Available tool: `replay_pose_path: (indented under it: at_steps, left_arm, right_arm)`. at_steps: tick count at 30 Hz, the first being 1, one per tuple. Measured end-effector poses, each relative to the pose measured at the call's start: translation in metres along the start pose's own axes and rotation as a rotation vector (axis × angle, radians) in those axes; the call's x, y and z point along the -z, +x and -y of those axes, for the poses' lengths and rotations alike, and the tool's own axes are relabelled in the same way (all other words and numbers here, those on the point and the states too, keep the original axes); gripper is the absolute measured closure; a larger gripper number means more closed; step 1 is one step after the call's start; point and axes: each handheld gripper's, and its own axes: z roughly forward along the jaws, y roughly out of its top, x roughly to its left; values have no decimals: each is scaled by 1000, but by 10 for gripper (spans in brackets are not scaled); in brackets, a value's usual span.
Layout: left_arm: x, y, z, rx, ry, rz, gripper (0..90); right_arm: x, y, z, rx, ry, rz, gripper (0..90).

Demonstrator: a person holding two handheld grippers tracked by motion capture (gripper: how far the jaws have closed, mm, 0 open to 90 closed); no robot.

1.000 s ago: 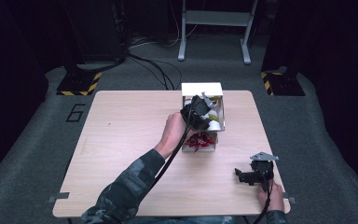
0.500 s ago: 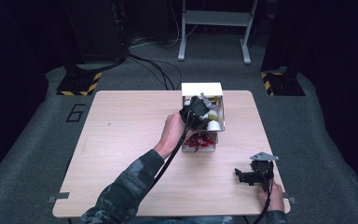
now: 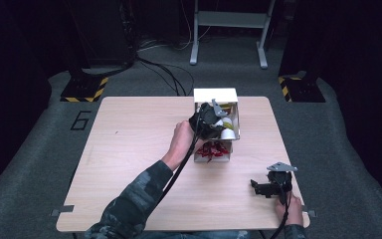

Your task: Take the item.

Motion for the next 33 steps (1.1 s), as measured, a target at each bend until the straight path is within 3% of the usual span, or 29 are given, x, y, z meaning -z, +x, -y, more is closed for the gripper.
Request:
replay_pose_path:
  at_steps: [15,33]
  left_arm:
    - [16,1,2,-10,-52,20,644]
    - [45,8,6,-23,-128,26,644]
  right_arm:
    - [0,0,0,0,0,0,0]
    - [0,0,0,0,0,0,0]
